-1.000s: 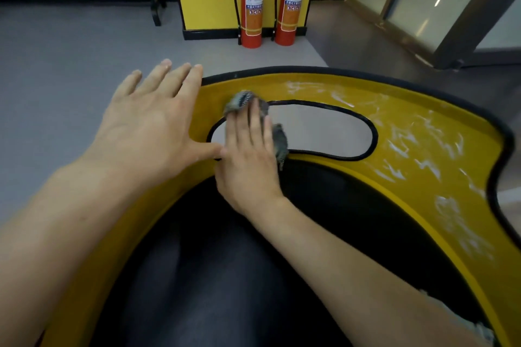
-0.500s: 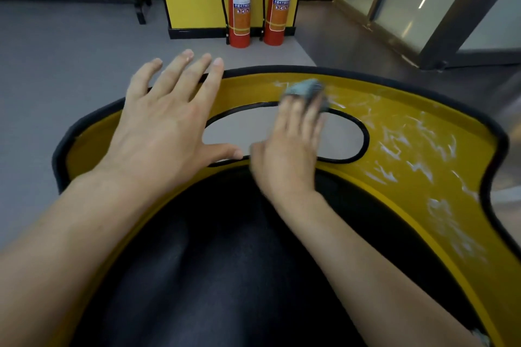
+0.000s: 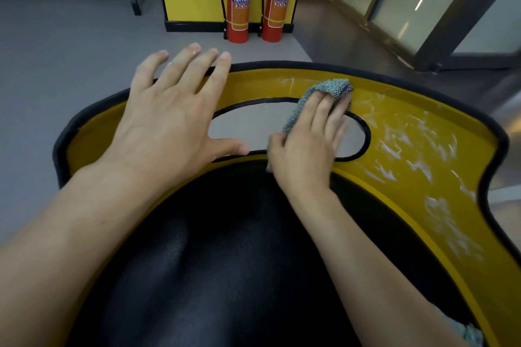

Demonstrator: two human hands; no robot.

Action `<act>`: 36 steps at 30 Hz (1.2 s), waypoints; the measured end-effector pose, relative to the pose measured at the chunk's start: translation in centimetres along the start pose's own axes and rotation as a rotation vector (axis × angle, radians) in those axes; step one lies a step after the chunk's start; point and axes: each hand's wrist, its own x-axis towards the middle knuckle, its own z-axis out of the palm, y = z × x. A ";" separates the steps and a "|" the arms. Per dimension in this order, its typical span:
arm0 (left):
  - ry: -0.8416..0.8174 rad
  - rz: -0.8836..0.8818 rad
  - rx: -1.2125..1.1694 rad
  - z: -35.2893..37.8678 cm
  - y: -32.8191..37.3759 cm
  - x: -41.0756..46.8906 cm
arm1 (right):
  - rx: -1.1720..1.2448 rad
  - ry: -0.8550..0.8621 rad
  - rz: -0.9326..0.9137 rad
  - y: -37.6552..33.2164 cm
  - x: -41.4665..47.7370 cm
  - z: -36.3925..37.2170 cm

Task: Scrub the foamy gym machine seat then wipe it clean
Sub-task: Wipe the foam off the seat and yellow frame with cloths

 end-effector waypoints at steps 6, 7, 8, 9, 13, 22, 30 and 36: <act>0.000 0.002 0.006 0.3 0.0 0.1 | -0.022 -0.063 -0.521 -4.0 -2.0 2.1; 0.003 0.002 0.003 0.3 0.0 0.1 | -0.075 -0.066 -0.536 -3.3 -1.6 1.9; 0.002 0.003 0.000 0.3 0.0 0.1 | -0.123 -0.060 -0.536 -2.4 -1.2 1.7; -0.001 0.004 0.001 0.2 0.0 0.1 | -0.150 -0.040 -0.513 -1.5 -0.7 1.2; -0.014 0.003 0.015 0.0 0.1 0.0 | -0.181 0.004 -0.273 3.4 0.5 0.0; -0.019 0.001 0.014 0.2 0.2 0.0 | -0.032 -0.058 -0.403 -2.9 -1.0 1.8; -0.031 -0.002 0.004 0.0 0.2 0.1 | -0.175 -0.019 -0.359 3.1 0.5 0.1; -0.038 -0.006 -0.003 -0.2 0.3 0.0 | -0.113 -0.044 -0.125 3.3 0.2 -0.2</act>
